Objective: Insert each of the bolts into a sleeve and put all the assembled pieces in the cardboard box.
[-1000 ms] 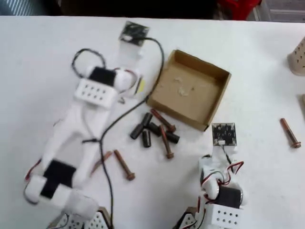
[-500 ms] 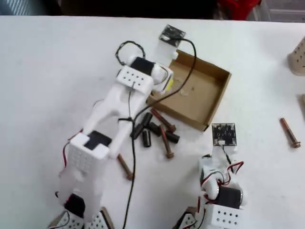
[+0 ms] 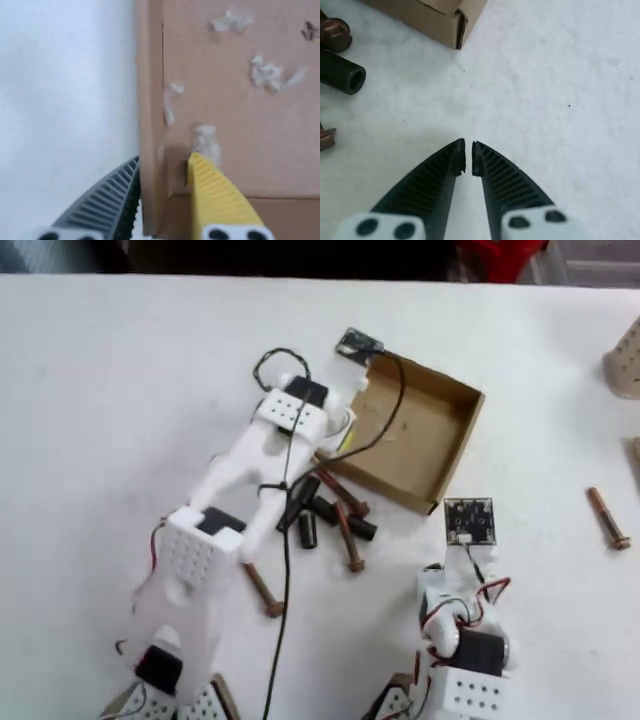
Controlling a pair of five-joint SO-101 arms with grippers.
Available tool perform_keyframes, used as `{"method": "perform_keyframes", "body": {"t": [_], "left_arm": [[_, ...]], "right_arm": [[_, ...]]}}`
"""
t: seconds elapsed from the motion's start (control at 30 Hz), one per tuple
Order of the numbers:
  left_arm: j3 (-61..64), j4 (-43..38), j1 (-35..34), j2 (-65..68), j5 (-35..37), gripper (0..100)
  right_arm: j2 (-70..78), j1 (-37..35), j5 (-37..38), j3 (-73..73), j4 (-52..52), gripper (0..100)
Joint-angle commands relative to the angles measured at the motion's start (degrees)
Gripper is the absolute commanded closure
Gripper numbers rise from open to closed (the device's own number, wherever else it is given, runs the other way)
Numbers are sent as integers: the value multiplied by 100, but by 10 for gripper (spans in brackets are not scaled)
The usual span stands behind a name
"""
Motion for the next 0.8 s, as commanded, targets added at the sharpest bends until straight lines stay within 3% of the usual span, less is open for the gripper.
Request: {"method": "perform_keyframes", "body": {"t": [0.0,0.1,0.3,0.77], "left_arm": [[-229,211,-101,-22,-18,980],[-343,668,-321,-66,79,983],[-466,1371,-831,-690,1011,979],[-88,440,-1868,-1288,1389,980]], "right_arm": [[-57,57,-26,18,-66,981],[-57,57,-26,18,-66,981],[-57,57,-26,18,-66,981],[-57,57,-26,18,-66,981]]}}
